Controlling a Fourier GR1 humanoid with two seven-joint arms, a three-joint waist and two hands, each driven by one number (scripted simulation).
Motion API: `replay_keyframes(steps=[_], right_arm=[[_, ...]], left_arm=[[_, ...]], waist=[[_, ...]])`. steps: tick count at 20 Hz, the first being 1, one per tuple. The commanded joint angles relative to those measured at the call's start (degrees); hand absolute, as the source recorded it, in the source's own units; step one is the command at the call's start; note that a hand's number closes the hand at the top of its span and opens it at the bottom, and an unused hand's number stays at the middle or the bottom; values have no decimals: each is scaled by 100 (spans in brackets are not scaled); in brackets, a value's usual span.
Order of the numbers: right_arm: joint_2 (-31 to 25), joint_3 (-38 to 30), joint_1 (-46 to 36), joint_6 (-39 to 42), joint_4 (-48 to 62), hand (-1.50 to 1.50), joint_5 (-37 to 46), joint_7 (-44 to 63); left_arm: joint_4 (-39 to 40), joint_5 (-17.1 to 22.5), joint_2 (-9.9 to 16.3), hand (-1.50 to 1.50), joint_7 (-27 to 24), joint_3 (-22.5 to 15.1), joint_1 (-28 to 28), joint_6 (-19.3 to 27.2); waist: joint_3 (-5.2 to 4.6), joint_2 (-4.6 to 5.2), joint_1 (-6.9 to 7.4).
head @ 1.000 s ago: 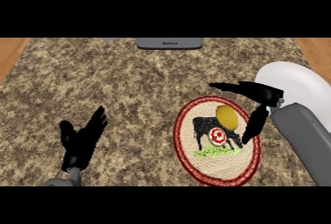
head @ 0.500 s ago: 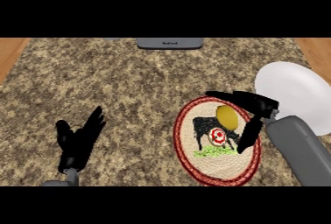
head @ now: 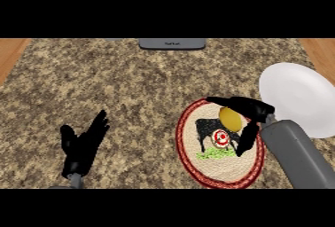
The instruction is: Pick the cupcake from the placemat and place it in the plate
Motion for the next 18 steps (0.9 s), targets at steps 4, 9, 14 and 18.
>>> replay_keyframes(steps=[4,9,14,18], right_arm=[[354,113,106,-190,441,-150,709,-434],[216,296,-158,-346,641,150,1202,-1196],[519,232,49,-851,664,150,1603,-1251],[406,-31,353,-1426,350,150,1541,-1565]], left_arm=[[252,60,61,0,-133,293,-108,-322],[397,-110,-108,0,-164,247,-201,-161],[-72,-218,-157,0,-192,128,304,-186],[284,-207,-117,0,-77,309,-177,-166]], waist=[[0,2,-4],[1,4,-3],[1,0,1],[1,-1,-43]])
